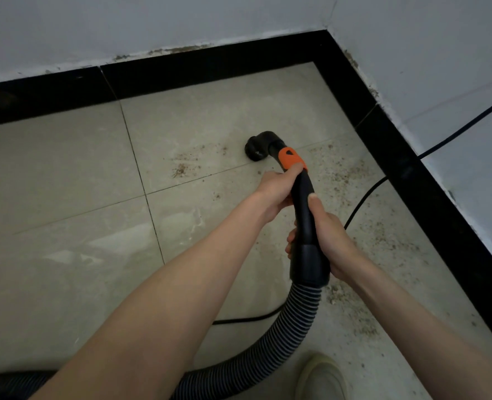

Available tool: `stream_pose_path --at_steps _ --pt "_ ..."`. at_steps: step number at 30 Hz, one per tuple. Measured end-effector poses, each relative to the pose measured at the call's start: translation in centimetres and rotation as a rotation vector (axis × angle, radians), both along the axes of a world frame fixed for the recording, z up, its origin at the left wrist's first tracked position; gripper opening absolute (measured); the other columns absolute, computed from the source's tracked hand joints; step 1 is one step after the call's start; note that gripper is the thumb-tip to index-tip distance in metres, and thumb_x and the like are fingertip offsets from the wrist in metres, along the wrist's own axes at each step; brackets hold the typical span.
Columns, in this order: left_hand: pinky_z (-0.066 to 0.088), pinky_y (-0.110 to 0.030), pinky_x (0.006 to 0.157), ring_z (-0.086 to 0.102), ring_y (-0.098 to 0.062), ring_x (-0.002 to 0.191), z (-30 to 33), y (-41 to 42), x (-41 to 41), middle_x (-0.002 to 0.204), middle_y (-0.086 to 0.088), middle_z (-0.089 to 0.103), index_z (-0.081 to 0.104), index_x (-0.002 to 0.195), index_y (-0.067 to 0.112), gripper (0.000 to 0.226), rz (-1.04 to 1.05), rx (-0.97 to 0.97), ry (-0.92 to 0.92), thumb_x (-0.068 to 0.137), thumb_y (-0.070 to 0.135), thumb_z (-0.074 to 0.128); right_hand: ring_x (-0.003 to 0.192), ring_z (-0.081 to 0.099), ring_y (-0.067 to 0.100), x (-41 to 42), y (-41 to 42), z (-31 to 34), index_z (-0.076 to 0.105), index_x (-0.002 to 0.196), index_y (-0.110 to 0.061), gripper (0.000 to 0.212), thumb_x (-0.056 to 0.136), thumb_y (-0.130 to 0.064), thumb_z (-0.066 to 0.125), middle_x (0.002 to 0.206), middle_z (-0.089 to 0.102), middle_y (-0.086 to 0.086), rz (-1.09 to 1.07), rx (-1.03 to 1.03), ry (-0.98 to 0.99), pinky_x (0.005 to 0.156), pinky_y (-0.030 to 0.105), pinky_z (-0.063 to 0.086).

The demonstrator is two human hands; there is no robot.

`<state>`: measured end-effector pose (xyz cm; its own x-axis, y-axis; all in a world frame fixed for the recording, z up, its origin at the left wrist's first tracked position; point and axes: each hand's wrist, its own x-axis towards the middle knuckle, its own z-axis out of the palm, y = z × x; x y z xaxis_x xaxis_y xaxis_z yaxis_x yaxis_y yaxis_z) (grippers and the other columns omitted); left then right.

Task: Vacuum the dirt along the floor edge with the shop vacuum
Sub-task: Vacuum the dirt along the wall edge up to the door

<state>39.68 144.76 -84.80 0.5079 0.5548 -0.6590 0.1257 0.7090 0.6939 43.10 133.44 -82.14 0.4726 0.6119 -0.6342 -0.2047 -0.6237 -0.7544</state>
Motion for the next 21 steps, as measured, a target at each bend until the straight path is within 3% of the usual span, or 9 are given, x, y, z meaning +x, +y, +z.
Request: stream_pose_path --at_steps 7,12,17,21 --pt "0.052 -0.029 0.068 0.060 -0.023 0.080 0.6 1.2 1.3 0.097 -0.014 0.061 0.055 0.111 -0.006 0.041 -0.046 0.080 0.074 0.094 0.031 0.055 0.051 0.063 0.026 0.5 1.7 -0.9 0.057 0.088 -0.004 0.055 0.102 -0.049 0.029 0.059 0.064 0.013 -0.063 0.041 0.034 0.057 0.037 0.056" --pt "0.051 -0.025 0.058 0.061 -0.019 0.072 0.3 2.5 0.1 0.089 -0.011 0.061 0.054 0.116 -0.008 0.043 0.041 0.057 0.049 0.092 0.027 0.059 0.049 0.063 0.026 0.5 2.7 -0.7 0.054 0.091 -0.004 0.053 0.101 -0.050 0.031 0.059 0.064 0.013 0.020 0.034 0.082 0.053 0.034 0.054" --pt "0.050 -0.025 0.059 0.061 -0.017 0.069 -0.4 2.3 -2.0 0.080 -0.008 0.061 0.056 0.095 0.000 0.027 0.094 0.058 0.020 0.091 0.026 0.059 0.052 0.064 0.028 -0.2 2.4 -0.6 0.054 0.092 -0.003 0.052 0.102 -0.048 0.030 0.060 0.065 0.014 0.148 0.024 0.057 0.061 0.038 0.055" --pt "0.049 -0.024 0.058 0.060 -0.017 0.067 -0.4 1.5 -2.5 0.078 -0.008 0.061 0.057 0.089 0.001 0.025 0.113 0.054 -0.005 0.091 0.026 0.058 0.053 0.064 0.028 -0.5 1.7 -0.3 0.054 0.091 -0.004 0.052 0.102 -0.049 0.031 0.060 0.066 0.013 0.155 0.024 0.051 0.063 0.040 0.056"
